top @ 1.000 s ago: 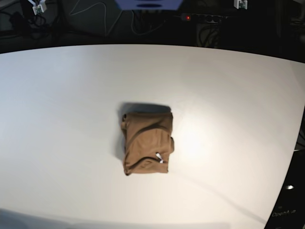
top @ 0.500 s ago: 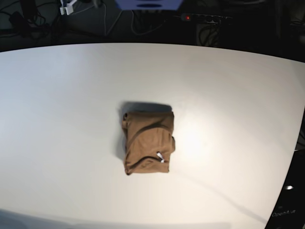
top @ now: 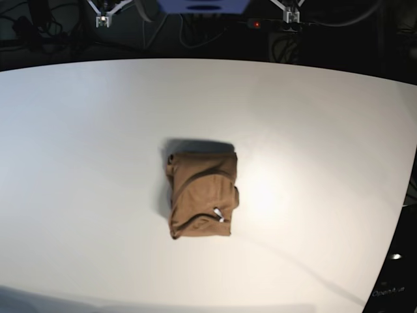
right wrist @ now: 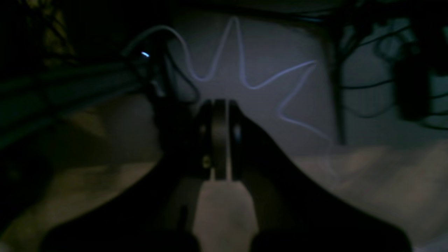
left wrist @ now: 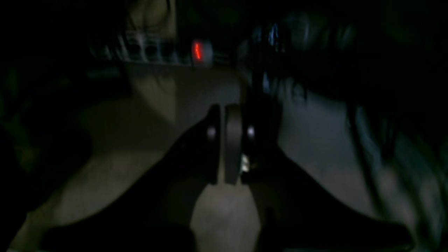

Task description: Fold the T-shirt properly

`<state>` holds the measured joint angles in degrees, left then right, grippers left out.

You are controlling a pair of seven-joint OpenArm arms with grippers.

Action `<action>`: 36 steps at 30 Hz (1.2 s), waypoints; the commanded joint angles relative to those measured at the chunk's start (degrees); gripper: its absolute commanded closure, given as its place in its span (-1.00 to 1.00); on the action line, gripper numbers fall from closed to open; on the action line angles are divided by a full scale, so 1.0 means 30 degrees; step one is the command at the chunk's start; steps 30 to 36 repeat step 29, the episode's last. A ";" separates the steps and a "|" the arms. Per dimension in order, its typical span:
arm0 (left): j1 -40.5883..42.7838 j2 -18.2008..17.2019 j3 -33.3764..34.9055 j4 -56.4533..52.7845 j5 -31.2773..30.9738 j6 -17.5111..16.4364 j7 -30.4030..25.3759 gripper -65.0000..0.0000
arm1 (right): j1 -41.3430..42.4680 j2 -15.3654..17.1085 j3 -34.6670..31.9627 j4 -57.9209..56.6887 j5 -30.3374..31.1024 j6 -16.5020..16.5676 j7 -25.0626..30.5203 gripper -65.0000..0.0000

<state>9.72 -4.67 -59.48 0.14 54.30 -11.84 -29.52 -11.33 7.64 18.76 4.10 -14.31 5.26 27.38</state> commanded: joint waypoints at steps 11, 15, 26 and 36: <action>-0.0850 0.0427 0.0004 -0.0047 -0.0211 -0.0172 -0.0109 0.91 | 0.0540 -0.0099 -0.0526 -0.0091 0.0153 -0.2324 0.0501 1.00; -0.1026 0.0427 0.0004 -0.0047 -0.0240 -0.0172 -0.0109 0.91 | 0.0715 -0.0510 0.0060 -0.0121 0.0182 -0.2236 0.0501 1.00; -0.1055 0.0427 0.0004 -0.0047 -0.0240 -0.0172 -0.0109 0.91 | 0.0715 -0.0305 0.0207 -0.0091 0.0182 -0.2236 0.0530 1.00; -0.1055 0.0427 0.0004 -0.0047 -0.0240 -0.0172 -0.0109 0.91 | 0.0715 -0.0217 0.0119 -0.0091 0.0182 -0.2236 0.0530 1.00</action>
